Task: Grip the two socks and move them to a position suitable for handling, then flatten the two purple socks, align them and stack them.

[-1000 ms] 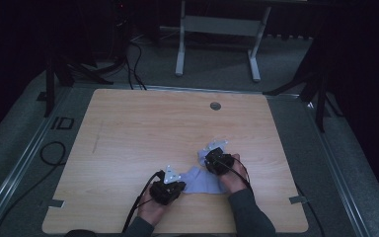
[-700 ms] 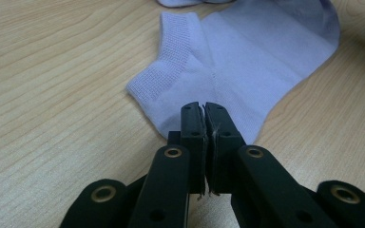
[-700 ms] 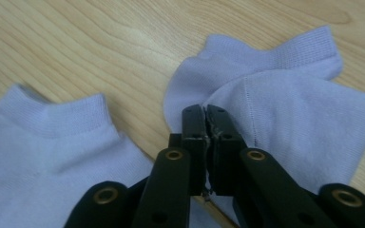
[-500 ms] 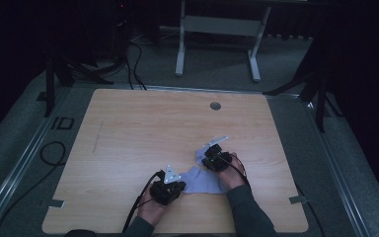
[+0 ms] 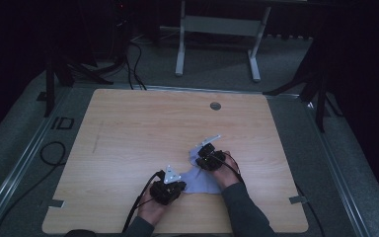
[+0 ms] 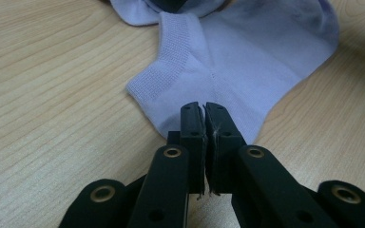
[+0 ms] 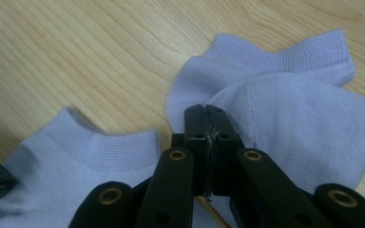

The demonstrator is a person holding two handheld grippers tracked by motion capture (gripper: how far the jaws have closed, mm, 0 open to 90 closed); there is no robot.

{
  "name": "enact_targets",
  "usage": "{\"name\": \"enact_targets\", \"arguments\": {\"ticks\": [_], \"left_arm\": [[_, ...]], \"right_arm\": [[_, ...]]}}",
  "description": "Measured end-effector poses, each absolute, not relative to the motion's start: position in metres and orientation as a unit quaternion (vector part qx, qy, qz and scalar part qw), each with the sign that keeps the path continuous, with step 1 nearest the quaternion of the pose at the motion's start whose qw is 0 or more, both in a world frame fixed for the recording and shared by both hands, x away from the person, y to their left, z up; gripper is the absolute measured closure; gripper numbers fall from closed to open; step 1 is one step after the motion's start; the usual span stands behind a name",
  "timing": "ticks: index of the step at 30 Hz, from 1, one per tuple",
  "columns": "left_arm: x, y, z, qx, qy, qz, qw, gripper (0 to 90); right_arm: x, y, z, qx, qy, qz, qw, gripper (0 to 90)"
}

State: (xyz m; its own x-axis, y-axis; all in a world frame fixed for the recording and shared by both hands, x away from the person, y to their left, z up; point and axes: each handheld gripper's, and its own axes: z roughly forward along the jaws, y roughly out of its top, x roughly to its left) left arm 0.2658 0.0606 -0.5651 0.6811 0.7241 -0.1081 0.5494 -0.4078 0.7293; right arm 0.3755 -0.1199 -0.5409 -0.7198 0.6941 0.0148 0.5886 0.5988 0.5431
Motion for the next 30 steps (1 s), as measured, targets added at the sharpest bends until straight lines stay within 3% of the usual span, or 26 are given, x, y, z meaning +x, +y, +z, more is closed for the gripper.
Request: {"name": "enact_targets", "arguments": {"ticks": [13, 30], "left_arm": [[0.266, 0.061, -0.565, 0.831, 0.384, 0.112, 0.387, 86.8], [0.266, 0.061, -0.565, 0.831, 0.383, 0.111, 0.387, 86.8]], "right_arm": [[0.369, -0.120, -0.532, 0.357, 0.884, 0.279, 0.116, 89.3], [0.371, -0.154, -0.506, 0.385, 0.854, 0.337, 0.097, 89.1]]}}
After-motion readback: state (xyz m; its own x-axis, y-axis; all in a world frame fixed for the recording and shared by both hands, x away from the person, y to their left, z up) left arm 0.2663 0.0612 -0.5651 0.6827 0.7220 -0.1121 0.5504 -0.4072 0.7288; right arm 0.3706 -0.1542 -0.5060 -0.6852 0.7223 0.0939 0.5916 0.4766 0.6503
